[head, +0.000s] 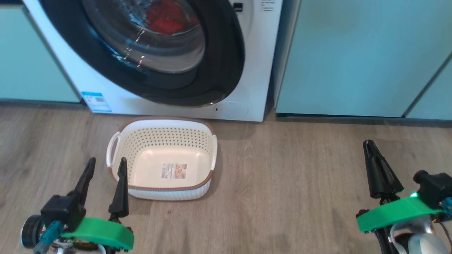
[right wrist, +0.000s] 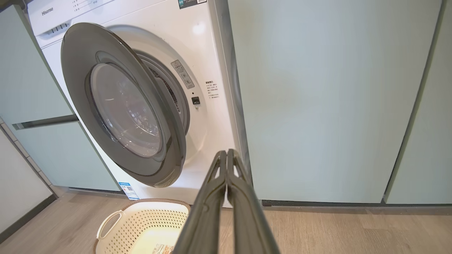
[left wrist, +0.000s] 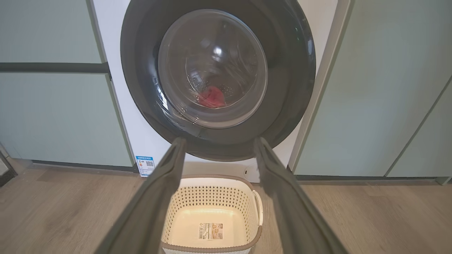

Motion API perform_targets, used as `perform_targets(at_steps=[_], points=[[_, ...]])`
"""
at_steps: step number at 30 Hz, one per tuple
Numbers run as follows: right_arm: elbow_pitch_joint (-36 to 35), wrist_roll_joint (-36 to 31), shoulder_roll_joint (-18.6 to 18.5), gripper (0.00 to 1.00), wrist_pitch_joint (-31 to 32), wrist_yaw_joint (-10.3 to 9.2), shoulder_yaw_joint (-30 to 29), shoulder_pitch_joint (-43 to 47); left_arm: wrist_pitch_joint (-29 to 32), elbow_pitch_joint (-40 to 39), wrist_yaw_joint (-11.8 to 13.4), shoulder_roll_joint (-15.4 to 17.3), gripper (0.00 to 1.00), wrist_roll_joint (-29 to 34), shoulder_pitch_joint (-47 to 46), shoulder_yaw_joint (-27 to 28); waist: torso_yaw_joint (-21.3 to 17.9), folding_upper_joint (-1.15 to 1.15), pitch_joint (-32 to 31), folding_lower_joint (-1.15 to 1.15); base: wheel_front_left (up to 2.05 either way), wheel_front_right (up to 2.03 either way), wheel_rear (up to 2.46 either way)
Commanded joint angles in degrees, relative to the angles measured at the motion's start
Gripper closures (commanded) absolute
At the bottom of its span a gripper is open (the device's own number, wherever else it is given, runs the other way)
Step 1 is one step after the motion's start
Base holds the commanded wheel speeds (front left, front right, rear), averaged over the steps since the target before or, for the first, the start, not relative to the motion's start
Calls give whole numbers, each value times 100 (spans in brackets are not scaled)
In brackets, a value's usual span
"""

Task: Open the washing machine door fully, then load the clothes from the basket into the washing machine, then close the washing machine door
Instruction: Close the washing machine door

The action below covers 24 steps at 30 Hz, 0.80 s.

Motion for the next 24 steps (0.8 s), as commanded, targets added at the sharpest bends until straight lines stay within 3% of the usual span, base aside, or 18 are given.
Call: perform_targets(at_steps=[1, 12, 24], points=[[-222, -53, -29, 100, -6, 0, 112, -267, -17, -247, 28, 81, 0, 69, -307, 184, 185, 0, 95, 0, 0, 0, 0], [103, -208, -301, 100, 297, 0, 388, -1467, -239, -272, 58, -94, 0, 50, -692, 55, 1009, 0, 682, 0, 0, 0, 0], [1510, 150, -627, 100, 319, 0, 1127, -4175, -555, -58, -58, -331, 0, -18, -1318, -108, 1537, 0, 1560, 0, 0, 0, 0]])
